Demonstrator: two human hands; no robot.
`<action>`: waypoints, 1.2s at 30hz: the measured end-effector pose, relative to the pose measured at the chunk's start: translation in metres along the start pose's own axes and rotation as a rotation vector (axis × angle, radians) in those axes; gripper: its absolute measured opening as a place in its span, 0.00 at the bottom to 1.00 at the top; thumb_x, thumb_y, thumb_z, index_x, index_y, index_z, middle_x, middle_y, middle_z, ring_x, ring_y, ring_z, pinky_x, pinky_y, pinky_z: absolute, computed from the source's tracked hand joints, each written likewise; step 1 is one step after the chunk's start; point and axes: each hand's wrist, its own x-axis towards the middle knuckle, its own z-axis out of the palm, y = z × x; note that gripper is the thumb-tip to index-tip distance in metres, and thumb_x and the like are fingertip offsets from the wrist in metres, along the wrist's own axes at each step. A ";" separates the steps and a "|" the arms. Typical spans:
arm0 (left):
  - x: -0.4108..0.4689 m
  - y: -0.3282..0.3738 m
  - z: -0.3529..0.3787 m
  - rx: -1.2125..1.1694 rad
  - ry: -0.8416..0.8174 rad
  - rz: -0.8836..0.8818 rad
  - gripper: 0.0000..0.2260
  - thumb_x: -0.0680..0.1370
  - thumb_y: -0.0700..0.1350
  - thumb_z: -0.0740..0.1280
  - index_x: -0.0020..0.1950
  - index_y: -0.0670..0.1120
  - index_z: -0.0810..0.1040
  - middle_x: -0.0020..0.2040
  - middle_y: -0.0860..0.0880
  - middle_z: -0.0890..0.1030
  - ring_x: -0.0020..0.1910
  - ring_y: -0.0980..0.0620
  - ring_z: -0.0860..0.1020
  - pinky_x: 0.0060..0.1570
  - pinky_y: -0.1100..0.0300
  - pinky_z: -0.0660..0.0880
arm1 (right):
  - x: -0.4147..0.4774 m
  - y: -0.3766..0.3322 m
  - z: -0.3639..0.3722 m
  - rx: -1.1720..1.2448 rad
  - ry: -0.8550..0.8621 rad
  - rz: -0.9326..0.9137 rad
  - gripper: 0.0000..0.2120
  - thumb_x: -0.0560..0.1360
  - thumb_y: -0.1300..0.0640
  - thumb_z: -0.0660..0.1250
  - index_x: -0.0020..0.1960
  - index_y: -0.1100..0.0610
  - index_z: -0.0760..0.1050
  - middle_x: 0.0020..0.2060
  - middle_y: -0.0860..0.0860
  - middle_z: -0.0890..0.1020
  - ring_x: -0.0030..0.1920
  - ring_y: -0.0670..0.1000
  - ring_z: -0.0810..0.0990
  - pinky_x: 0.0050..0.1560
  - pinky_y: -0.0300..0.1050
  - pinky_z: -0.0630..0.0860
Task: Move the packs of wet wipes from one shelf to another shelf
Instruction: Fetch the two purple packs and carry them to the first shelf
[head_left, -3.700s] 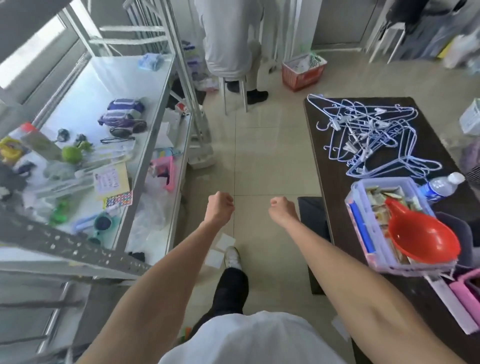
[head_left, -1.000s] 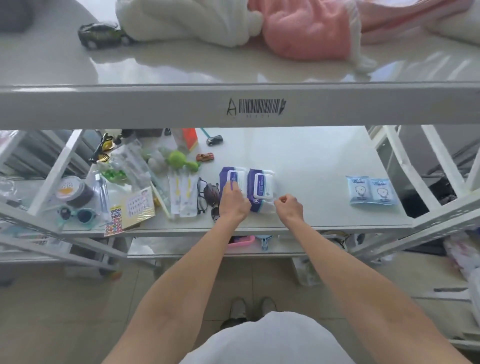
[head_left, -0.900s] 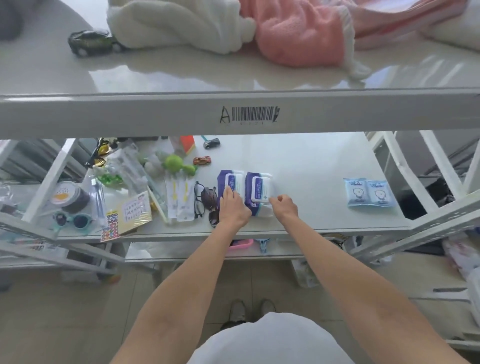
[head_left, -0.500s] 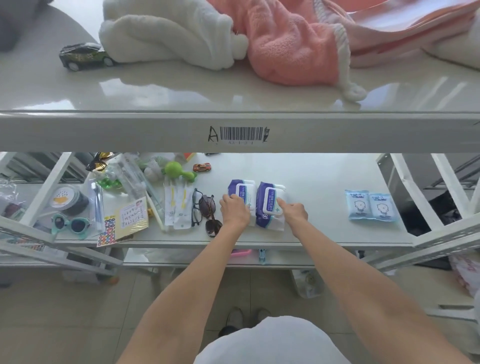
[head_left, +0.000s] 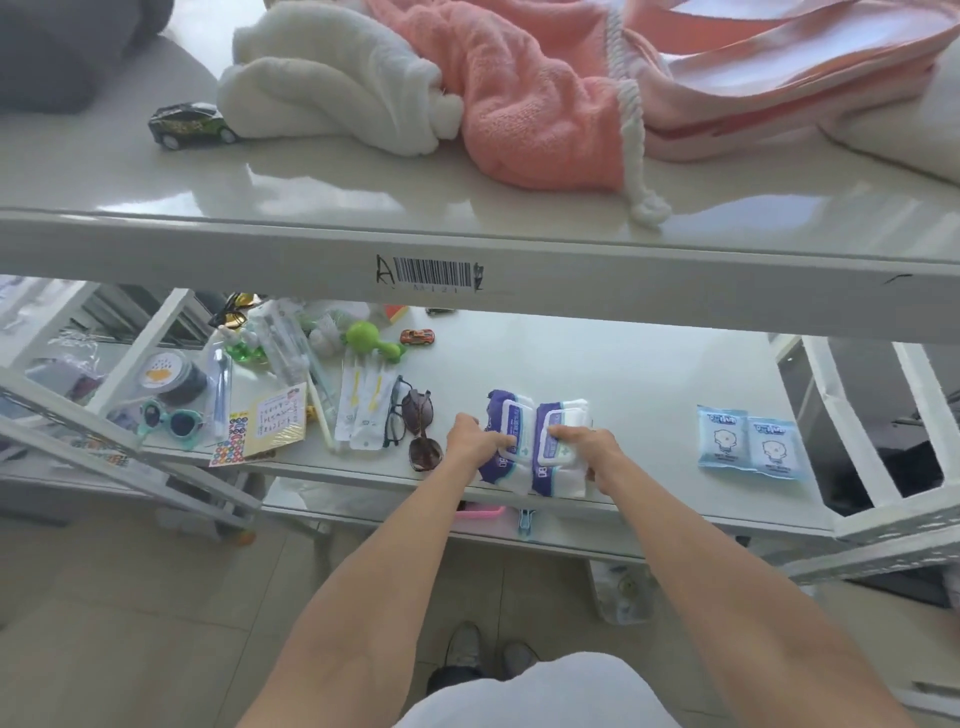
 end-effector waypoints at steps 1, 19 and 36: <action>-0.004 -0.005 -0.002 -0.039 -0.021 -0.016 0.18 0.70 0.44 0.80 0.54 0.39 0.78 0.51 0.45 0.82 0.46 0.47 0.82 0.45 0.55 0.79 | -0.004 0.001 0.002 0.017 -0.052 -0.010 0.26 0.65 0.57 0.80 0.58 0.67 0.80 0.49 0.62 0.87 0.42 0.60 0.87 0.42 0.52 0.86; -0.098 -0.118 -0.106 -1.011 0.259 0.075 0.16 0.80 0.43 0.70 0.66 0.39 0.80 0.45 0.46 0.86 0.35 0.52 0.84 0.32 0.63 0.78 | -0.099 -0.021 0.172 -0.019 -0.625 -0.119 0.22 0.69 0.46 0.74 0.58 0.57 0.82 0.52 0.61 0.83 0.44 0.60 0.83 0.47 0.53 0.80; -0.270 -0.374 -0.252 -1.314 0.867 -0.153 0.11 0.77 0.48 0.73 0.51 0.40 0.84 0.41 0.44 0.86 0.33 0.48 0.83 0.36 0.57 0.82 | -0.252 0.113 0.409 -0.603 -1.053 0.051 0.09 0.75 0.52 0.70 0.52 0.56 0.82 0.44 0.57 0.86 0.38 0.56 0.86 0.48 0.54 0.84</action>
